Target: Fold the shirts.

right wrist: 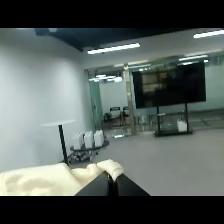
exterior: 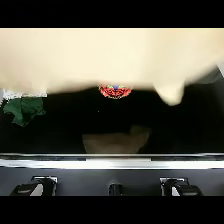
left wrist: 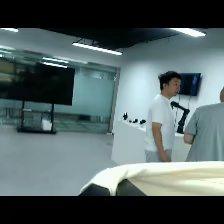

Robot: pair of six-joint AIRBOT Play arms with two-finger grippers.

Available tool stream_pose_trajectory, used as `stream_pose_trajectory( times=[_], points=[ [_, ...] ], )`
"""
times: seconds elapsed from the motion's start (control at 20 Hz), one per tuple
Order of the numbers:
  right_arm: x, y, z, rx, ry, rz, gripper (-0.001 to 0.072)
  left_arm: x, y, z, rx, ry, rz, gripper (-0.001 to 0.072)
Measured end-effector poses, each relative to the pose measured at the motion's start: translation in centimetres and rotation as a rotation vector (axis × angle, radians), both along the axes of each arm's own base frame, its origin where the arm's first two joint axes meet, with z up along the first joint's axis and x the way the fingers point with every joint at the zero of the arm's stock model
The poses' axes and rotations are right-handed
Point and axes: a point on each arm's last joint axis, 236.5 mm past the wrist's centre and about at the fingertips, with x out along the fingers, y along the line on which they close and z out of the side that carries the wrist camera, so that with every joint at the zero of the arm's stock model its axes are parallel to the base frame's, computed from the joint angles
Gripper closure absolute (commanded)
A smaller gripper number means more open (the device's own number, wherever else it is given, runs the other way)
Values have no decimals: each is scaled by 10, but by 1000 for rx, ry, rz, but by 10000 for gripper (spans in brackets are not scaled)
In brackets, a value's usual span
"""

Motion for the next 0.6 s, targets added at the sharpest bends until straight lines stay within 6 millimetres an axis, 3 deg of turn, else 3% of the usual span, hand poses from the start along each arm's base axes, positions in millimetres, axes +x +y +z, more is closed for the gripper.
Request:
stream_pose_trajectory(
  times=[0.1, 0.2, 0.35, 0.45, 0.6],
  points=[
    [22, -3, -29, -3, 128, -15, 668, 33, 7, -31, 4, 111, 16, 680],
    [62, -5, -79, -17, 336, -20, 668, 78, 14, -80, -1, 269, 22, 680],
    [137, -5, -182, -37, 697, -14, 668, 155, 26, -188, -22, 549, 29, 680],
    [189, -4, -251, -35, 886, 0, 667, 201, 35, -272, -37, 724, 39, 680],
    [266, 12, -349, 41, 1074, 70, 666, 249, 47, -390, -57, 950, 60, 680]
  ],
)
